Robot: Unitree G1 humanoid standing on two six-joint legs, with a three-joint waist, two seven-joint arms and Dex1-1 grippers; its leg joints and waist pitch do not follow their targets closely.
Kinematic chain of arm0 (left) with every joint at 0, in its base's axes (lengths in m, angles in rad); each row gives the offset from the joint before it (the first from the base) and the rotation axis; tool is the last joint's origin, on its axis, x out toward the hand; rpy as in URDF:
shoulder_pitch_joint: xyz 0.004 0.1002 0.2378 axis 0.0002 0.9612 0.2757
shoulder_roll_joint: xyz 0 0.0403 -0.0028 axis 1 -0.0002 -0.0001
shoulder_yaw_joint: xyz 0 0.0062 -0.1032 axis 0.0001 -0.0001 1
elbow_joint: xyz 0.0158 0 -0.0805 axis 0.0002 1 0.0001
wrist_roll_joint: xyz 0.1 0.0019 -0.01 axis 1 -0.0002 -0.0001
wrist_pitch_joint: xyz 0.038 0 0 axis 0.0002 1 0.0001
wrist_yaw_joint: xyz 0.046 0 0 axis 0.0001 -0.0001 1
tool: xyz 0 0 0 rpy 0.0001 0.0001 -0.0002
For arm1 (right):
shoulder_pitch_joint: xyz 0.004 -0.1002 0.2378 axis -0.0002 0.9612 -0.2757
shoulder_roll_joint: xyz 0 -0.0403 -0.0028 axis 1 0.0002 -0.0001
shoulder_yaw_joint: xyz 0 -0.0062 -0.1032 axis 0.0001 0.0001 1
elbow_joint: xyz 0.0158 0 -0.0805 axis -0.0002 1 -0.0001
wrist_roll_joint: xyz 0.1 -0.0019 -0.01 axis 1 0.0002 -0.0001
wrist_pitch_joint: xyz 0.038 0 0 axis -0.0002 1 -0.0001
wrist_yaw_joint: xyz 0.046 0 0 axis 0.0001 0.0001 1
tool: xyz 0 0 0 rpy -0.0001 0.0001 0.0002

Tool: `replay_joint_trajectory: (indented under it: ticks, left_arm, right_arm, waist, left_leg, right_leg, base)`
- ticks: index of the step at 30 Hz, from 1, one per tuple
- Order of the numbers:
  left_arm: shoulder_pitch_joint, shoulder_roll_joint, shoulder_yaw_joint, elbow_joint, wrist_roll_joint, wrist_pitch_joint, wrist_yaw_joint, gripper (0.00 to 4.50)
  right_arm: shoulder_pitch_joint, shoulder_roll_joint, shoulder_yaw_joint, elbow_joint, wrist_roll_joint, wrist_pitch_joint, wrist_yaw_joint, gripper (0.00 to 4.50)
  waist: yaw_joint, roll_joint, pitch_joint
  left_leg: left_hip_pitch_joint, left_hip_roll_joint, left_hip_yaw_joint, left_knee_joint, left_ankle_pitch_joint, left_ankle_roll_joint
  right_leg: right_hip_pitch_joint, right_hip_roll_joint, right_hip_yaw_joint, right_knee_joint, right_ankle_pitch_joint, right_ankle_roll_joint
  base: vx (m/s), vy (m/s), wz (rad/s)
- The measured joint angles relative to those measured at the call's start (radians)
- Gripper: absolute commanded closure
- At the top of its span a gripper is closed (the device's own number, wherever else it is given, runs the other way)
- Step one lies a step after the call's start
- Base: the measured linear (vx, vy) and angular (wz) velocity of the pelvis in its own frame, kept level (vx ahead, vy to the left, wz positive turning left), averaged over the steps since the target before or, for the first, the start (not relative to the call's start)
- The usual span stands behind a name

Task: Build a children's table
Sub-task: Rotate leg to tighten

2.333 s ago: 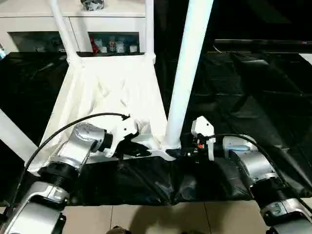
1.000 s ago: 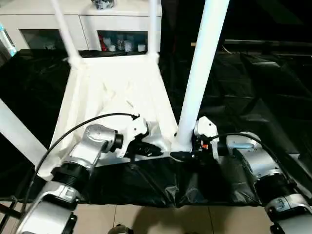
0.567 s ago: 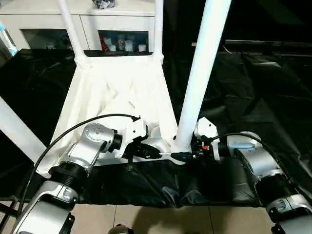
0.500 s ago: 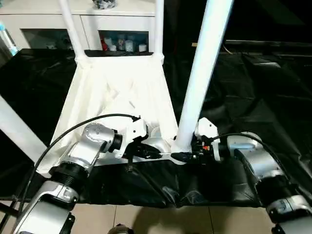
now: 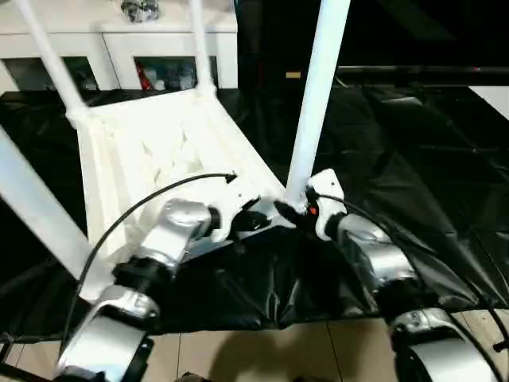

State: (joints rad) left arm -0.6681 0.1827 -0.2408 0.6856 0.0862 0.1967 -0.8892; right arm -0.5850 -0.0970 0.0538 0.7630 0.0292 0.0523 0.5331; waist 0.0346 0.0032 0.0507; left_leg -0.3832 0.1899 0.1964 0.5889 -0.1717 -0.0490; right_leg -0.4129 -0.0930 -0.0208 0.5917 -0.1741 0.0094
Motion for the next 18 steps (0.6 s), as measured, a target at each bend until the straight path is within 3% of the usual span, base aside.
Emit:
replay_joint_trajectory:
  ticks: [9, 14, 17, 18]
  left_arm:
    - [0.003, 0.013, -0.001, -0.004, -0.016, -0.034, -0.081, 4.5]
    - [0.028, 0.054, -0.006, -0.031, -0.054, -0.071, -0.199, 4.5]
    - [0.038, 0.085, -0.014, -0.046, -0.074, -0.087, -0.283, 4.5]
    - [0.04, 0.092, -0.016, -0.048, -0.075, -0.094, -0.304, 4.5]
  right_arm:
    - [0.02, -0.053, 0.003, -0.04, 0.021, -0.008, 0.17, 0.61]
    - [0.05, -0.143, 0.046, -0.105, 0.05, -0.016, 0.38, 0.61]
    - [0.077, -0.187, 0.074, -0.159, 0.07, -0.008, 0.503, 0.61]
    - [0.079, -0.193, 0.08, -0.168, 0.075, -0.003, 0.533, 0.85]
  waist:
    - [0.006, 0.0, 0.0]
    - [0.03, 0.0, 0.0]
    - [0.053, 0.001, 0.001]
    - [0.057, 0.001, 0.001]
  left_leg:
    - [-0.002, 0.0, 0.001, 0.0, 0.0, 0.0]
    - [-0.005, 0.003, 0.002, -0.003, 0.0, 0.001]
    - [-0.006, 0.006, 0.002, -0.003, -0.001, 0.002]
    - [-0.007, 0.007, 0.003, -0.003, 0.0, 0.001]
  right_leg:
    - [-0.001, 0.0, 0.0, 0.001, 0.009, -0.012]
    - [-0.003, 0.001, -0.003, 0.002, 0.005, -0.007]
    - [-0.004, 0.001, -0.008, 0.002, 0.004, -0.007]
    - [-0.004, 0.001, -0.009, 0.002, 0.004, -0.007]
  base:
    - [0.0, 0.0, 0.0]
    - [0.047, -0.006, 0.0]
    - [0.0, 0.0, 0.0]
    - [0.0, 0.0, 0.0]
